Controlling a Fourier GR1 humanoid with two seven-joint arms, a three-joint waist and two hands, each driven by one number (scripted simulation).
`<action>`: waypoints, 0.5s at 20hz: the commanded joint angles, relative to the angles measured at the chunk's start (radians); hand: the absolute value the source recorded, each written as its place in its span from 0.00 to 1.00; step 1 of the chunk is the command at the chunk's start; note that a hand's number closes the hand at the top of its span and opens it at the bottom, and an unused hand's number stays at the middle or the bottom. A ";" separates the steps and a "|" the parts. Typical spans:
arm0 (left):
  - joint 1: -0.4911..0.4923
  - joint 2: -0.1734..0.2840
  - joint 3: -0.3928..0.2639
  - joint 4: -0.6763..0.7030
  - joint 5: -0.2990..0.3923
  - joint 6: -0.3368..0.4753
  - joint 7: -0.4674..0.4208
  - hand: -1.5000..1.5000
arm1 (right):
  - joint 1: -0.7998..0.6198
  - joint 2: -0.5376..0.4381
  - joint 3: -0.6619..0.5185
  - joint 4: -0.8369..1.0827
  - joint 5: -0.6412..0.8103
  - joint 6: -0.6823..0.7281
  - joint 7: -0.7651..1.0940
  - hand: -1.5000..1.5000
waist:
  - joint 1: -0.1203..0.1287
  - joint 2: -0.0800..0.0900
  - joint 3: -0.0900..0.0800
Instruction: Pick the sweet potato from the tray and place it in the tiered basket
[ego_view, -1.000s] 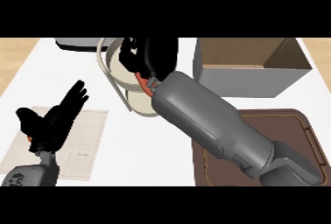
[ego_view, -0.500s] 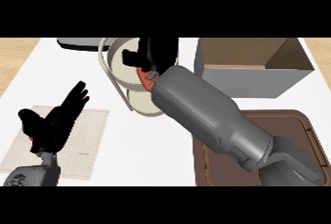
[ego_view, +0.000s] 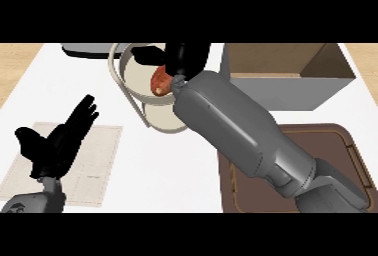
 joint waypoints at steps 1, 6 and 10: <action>-0.018 0.033 0.055 0.020 0.039 -0.022 0.000 0.50 | 0.003 0.007 -0.082 -0.089 -0.037 -0.164 0.014 0.00 | -0.026 -0.006 0.000; 0.001 -0.001 0.031 0.007 0.000 0.022 0.006 0.50 | 0.118 -0.086 -0.169 -0.200 -0.019 -0.157 -0.056 0.00 | -0.059 -0.012 0.001; 0.053 0.038 0.072 -0.041 0.047 -0.019 0.025 0.50 | 0.221 -0.157 -0.208 -0.320 0.039 -0.167 -0.022 0.00 | -0.068 -0.020 0.001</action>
